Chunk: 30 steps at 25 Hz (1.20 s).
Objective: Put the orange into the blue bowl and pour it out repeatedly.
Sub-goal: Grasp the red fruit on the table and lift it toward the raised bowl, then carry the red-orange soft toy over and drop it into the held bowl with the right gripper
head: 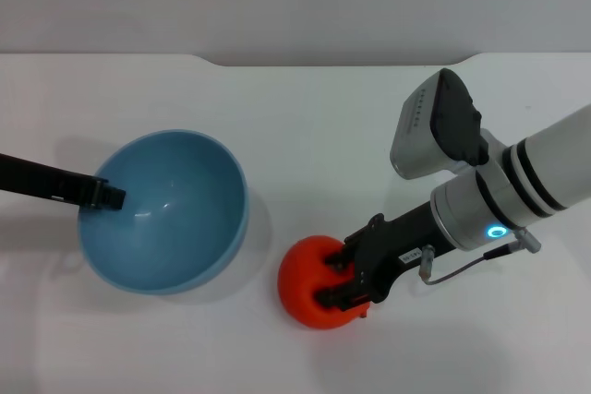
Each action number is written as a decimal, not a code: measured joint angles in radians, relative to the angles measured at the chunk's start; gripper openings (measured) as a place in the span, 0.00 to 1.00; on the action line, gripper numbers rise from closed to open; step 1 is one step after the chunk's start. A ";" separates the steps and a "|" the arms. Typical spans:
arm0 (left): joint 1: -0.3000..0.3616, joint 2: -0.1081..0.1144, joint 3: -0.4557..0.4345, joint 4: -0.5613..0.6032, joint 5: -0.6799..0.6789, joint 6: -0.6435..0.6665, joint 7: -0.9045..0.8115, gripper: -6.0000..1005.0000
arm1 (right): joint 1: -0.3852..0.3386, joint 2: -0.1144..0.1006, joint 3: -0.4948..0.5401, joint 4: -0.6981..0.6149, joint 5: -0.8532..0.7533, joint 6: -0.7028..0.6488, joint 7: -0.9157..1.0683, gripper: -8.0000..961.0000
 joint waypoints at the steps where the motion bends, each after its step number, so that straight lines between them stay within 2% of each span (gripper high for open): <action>1: -0.001 0.000 0.002 0.000 0.000 -0.001 0.000 0.00 | -0.002 0.000 -0.006 0.000 0.003 0.005 -0.002 0.53; 7: -0.004 0.000 0.008 0.001 -0.001 -0.005 -0.001 0.00 | -0.024 -0.006 -0.004 -0.012 0.005 -0.003 -0.004 0.47; 12: -0.018 0.000 0.010 -0.005 -0.001 -0.006 0.003 0.00 | -0.083 -0.007 0.027 -0.084 0.008 -0.012 -0.004 0.27; 15: -0.030 0.000 0.027 -0.014 -0.001 -0.013 0.005 0.00 | -0.132 -0.010 0.103 -0.124 0.009 -0.028 -0.004 0.20; 19: -0.064 0.000 0.097 -0.046 0.000 -0.027 0.001 0.00 | -0.210 -0.014 0.252 -0.225 0.009 -0.097 -0.007 0.12; 20: -0.075 0.000 0.113 -0.058 0.000 -0.027 0.000 0.00 | -0.248 -0.014 0.320 -0.303 0.021 -0.159 -0.013 0.10; 22: -0.108 0.000 0.151 -0.086 0.000 -0.029 0.000 0.00 | -0.262 -0.014 0.346 -0.339 0.034 -0.189 -0.019 0.08; 24: -0.156 -0.003 0.217 -0.134 0.000 -0.044 -0.003 0.00 | -0.301 -0.014 0.422 -0.466 0.111 -0.293 -0.033 0.07; 25: -0.156 -0.003 0.217 -0.134 0.000 -0.044 -0.003 0.00 | -0.301 -0.014 0.422 -0.466 0.111 -0.293 -0.033 0.06; 30: -0.235 -0.013 0.352 -0.210 -0.034 -0.108 -0.015 0.00 | -0.310 -0.013 0.475 -0.554 0.267 -0.424 -0.064 0.04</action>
